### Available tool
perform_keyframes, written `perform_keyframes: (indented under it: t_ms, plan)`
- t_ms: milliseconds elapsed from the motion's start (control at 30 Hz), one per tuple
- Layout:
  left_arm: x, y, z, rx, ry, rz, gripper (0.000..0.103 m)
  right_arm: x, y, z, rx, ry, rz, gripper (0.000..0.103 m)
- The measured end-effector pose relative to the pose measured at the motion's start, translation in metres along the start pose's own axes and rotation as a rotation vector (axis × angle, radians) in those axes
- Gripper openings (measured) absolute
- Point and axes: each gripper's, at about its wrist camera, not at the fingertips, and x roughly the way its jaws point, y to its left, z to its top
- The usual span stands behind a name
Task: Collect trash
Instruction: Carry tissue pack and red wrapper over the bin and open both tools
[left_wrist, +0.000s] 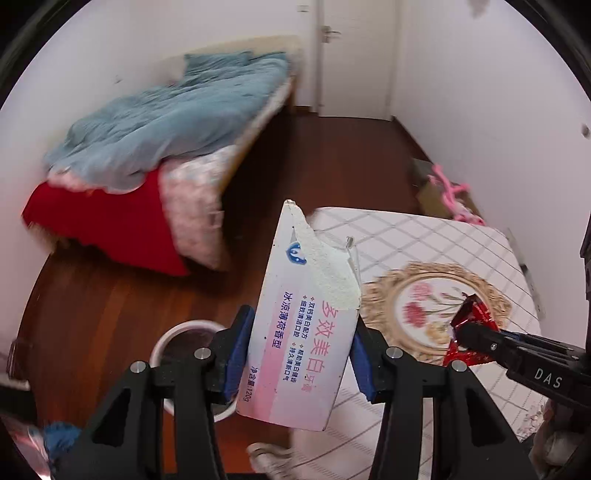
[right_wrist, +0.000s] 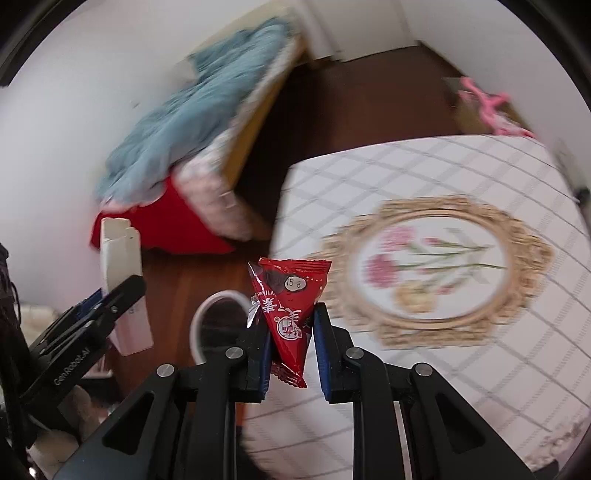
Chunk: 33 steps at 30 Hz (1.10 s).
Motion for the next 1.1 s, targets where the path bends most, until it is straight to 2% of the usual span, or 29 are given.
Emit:
perform_keyframes:
  t_ms: [200, 333, 467, 667, 767, 1000, 1100]
  plan:
    - [0.011, 0.089, -0.028, -0.124, 0.041, 0.069, 0.045, 0.073, 0.081, -0.017, -0.097, 0.115, 0.045, 0.021]
    - [0.048, 0.144, -0.051, -0.219, 0.117, 0.103, 0.045, 0.141, 0.115, -0.034, -0.146, 0.206, 0.024, 0.021]
    - [0.098, 0.188, -0.076, -0.298, 0.210, 0.114, 0.045, 0.207, 0.129, -0.045, -0.166, 0.281, -0.003, 0.021]
    - [0.172, 0.230, -0.104, -0.387, 0.347, 0.076, 0.045, 0.306, 0.143, -0.058, -0.188, 0.408, -0.038, 0.021]
    - [0.195, 0.246, -0.112, -0.420, 0.383, 0.060, 0.045, 0.341, 0.147, -0.064, -0.198, 0.458, -0.057, 0.021]
    - [0.218, 0.262, -0.117, -0.456, 0.417, 0.040, 0.049, 0.390, 0.146, -0.068, -0.209, 0.505, -0.087, 0.023]
    - [0.216, 0.266, -0.117, -0.469, 0.419, 0.046, 0.051, 0.395, 0.146, -0.066, -0.205, 0.513, -0.096, 0.042]
